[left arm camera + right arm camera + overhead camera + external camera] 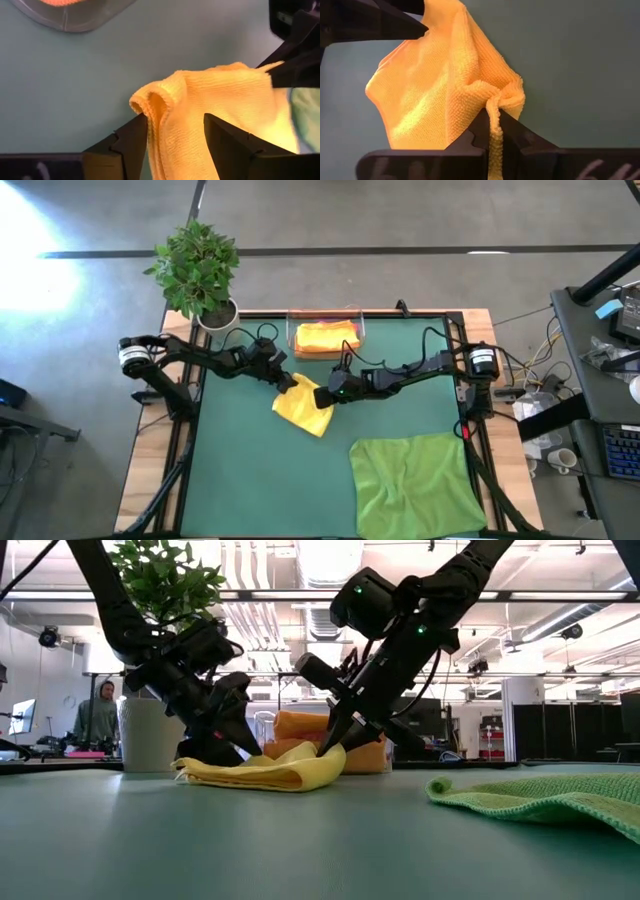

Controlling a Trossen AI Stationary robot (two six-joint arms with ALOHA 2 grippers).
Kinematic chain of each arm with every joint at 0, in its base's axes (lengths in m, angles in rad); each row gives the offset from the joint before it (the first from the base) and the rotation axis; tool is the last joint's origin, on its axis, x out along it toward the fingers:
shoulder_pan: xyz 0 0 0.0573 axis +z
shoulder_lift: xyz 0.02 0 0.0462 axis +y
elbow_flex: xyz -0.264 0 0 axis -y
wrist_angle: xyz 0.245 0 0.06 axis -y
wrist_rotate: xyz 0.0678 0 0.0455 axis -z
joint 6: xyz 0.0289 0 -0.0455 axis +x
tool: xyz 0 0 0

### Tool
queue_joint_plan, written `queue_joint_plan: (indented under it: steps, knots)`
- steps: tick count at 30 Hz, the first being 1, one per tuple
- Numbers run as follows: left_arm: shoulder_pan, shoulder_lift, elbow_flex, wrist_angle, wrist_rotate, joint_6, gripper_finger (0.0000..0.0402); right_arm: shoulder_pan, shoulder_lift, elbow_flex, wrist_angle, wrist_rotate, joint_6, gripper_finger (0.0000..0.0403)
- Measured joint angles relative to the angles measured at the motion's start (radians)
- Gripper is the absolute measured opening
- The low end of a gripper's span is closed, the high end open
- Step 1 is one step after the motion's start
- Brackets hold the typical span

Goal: Fold microfiber towels
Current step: Put the yellow microfiber cloth into the bin

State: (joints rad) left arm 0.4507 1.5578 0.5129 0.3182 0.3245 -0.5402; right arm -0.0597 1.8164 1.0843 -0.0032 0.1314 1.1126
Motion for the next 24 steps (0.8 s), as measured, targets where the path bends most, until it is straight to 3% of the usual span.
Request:
queue_joint_plan:
  steps: [12, 22, 24]
  knots:
    - [-0.018, 0.059, 0.002, 0.028, 0.014, -0.055, 0.0163, 0.000, 0.000, 0.000, 0.000, -0.001, -0.015, 0.0009]
    - [-0.024, 0.078, -0.002, 0.098, 0.006, -0.048, 0.0019, 0.000, 0.000, 0.000, 0.000, -0.001, -0.026, 0.0009]
    - [-0.024, 0.078, -0.002, 0.106, 0.006, -0.051, 0.0007, 0.000, 0.000, 0.000, 0.000, -0.001, -0.026, 0.0009]
